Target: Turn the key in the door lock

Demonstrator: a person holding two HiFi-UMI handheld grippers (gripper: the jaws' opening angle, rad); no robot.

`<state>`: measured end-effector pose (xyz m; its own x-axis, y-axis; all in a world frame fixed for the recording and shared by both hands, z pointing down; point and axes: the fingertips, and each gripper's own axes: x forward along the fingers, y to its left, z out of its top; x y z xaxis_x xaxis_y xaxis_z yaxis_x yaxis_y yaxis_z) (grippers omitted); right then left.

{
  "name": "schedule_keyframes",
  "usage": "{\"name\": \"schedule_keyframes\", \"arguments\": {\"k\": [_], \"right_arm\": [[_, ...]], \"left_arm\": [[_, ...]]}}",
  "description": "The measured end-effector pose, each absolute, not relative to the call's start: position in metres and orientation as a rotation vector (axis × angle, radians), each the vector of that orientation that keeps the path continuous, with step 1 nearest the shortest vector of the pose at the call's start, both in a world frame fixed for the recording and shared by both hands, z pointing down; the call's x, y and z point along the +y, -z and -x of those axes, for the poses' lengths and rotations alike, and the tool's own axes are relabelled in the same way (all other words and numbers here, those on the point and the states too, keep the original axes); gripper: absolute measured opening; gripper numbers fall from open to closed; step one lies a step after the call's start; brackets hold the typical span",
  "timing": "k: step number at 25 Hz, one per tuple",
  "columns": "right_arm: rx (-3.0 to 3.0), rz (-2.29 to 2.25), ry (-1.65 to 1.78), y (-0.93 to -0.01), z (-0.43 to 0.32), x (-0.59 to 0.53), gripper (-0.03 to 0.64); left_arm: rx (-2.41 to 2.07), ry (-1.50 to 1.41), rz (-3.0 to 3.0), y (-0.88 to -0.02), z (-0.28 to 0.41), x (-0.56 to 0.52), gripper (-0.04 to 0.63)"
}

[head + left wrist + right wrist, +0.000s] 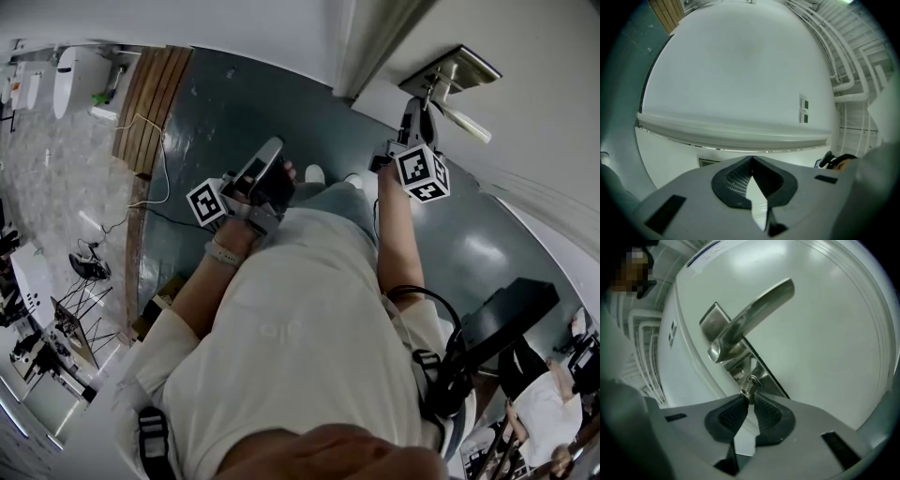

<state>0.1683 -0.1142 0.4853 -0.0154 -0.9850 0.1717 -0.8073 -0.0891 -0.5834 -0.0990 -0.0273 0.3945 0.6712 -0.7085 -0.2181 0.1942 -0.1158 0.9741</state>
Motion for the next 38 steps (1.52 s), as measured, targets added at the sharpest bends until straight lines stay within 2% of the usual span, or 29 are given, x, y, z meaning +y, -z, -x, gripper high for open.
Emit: {"name": "schedule_keyframes", "arguments": {"k": [3,10,22,29,38], "right_arm": [[1.884,1.991,0.787,-0.486,-0.169,-0.113,0.057],[1.991,2.347,0.539,-0.485,-0.170,-0.112,0.057],[2.149,2.642,0.127,-0.476,-0.166,-0.107,0.048],[1.964,2.272,0.524,-0.476,-0.167,-0.109,0.048],[1.499,1.536,0.997,-0.472,-0.164,-0.108,0.048]], "left_arm": [[-0.448,0.811,-1.502,-0.395,0.099,-0.027,0.009],[-0.440,0.800,-1.496,-0.397,0.096,-0.030,0.009],[-0.443,0.788,-1.494,-0.397,0.095,-0.028,0.009],[-0.450,0.780,-1.501,-0.395,0.096,-0.027,0.009],[-0.459,0.776,-1.508,-0.393,0.099,-0.025,0.009]]}}
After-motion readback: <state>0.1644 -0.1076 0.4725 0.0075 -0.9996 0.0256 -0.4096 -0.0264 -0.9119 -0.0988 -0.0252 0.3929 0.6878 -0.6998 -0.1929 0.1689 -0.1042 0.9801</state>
